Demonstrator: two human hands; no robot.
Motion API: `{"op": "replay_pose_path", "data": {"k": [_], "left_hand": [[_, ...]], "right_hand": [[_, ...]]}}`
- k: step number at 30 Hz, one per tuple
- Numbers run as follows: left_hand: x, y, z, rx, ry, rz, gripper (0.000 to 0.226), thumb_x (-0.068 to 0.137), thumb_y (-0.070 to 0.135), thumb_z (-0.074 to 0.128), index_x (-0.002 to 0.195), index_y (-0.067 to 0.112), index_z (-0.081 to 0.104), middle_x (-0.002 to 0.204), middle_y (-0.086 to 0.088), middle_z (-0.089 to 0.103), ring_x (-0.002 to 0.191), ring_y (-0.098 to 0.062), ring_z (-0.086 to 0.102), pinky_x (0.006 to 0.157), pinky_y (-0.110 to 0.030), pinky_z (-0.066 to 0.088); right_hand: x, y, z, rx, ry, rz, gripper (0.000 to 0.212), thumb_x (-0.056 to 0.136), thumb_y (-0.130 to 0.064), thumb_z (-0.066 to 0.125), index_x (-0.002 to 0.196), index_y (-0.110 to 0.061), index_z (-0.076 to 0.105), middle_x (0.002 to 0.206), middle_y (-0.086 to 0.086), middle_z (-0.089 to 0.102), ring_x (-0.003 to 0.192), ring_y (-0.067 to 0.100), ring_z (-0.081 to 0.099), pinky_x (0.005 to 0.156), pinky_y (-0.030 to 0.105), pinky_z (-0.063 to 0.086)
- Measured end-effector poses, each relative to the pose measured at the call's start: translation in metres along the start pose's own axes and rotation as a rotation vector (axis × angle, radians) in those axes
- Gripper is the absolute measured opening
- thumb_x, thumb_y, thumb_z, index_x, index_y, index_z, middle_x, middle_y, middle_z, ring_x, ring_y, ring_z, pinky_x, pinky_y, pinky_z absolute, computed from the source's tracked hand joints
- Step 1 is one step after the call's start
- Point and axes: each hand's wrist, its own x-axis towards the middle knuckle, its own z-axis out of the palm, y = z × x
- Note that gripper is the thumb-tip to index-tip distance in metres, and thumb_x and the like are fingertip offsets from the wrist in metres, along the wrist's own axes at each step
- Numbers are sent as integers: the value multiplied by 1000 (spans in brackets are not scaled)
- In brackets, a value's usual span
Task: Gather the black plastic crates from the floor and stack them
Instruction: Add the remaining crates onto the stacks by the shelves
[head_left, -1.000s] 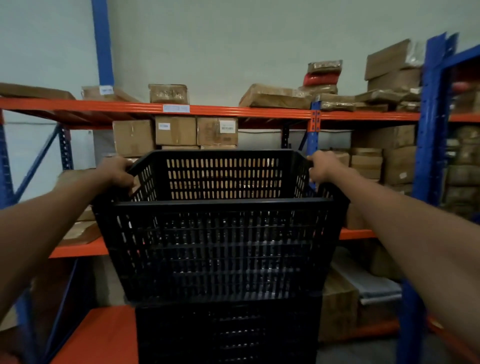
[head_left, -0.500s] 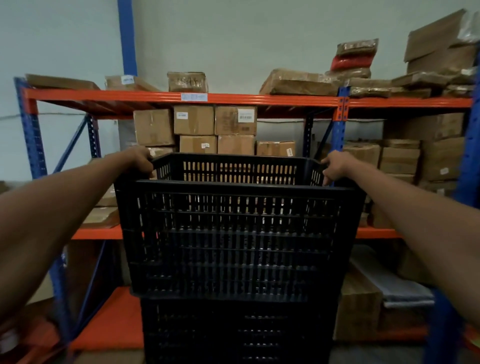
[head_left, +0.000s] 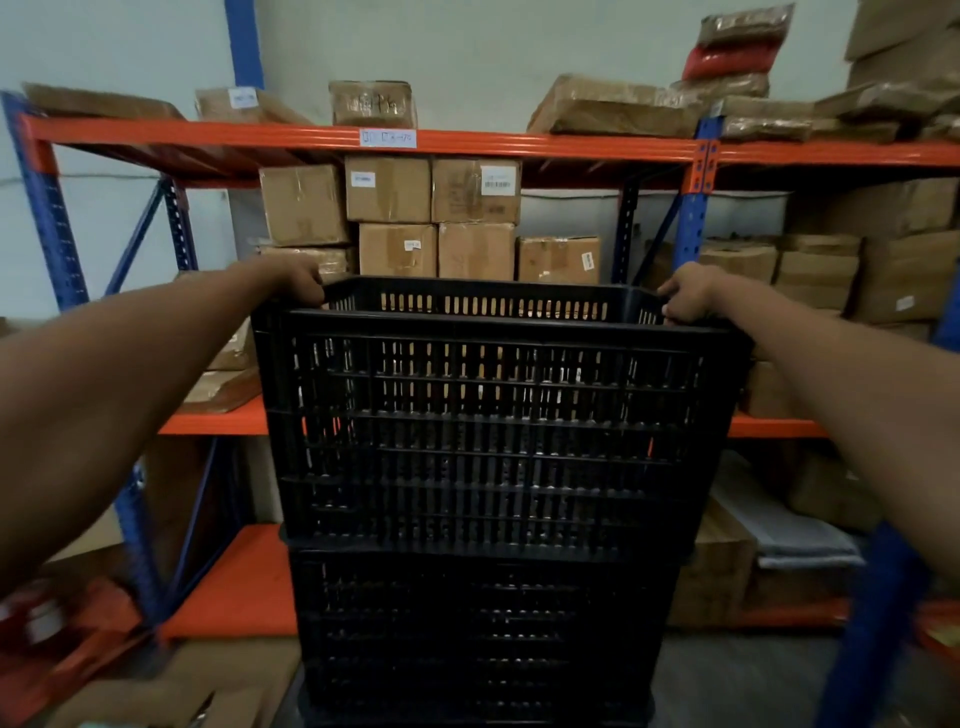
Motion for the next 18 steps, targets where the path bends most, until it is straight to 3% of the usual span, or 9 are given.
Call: {"op": "replay_pose_path", "data": {"k": [6,12,18], "left_hand": [[5,-2,0,-7,29,-7,32,87,7,57,118,-1,61,110,-20,61,99,-31,56,96,-43,46],[5,0,10,26,78,-15,39,87,13,63,123,-1,61,125,-23,60,116,-36,56,100,-40,45],[12,2,16,-1,15,-34,39,91,6,54,129,-4,56,132,-25,55,122,-38,54,106,-44,43]], "right_hand": [[13,-2,3,31,-2,-1,52,86,-11,66,137,-12,56,134,13,60,120,33,57,95,32,47],[22,-4,13,-18,6,-6,51,89,-15,65,139,-17,55,138,12,57,131,34,47,110,41,35],[28,0,17,-2,-74,-11,48,92,-13,59,140,-9,53,135,16,55,121,34,53,102,38,44]]}}
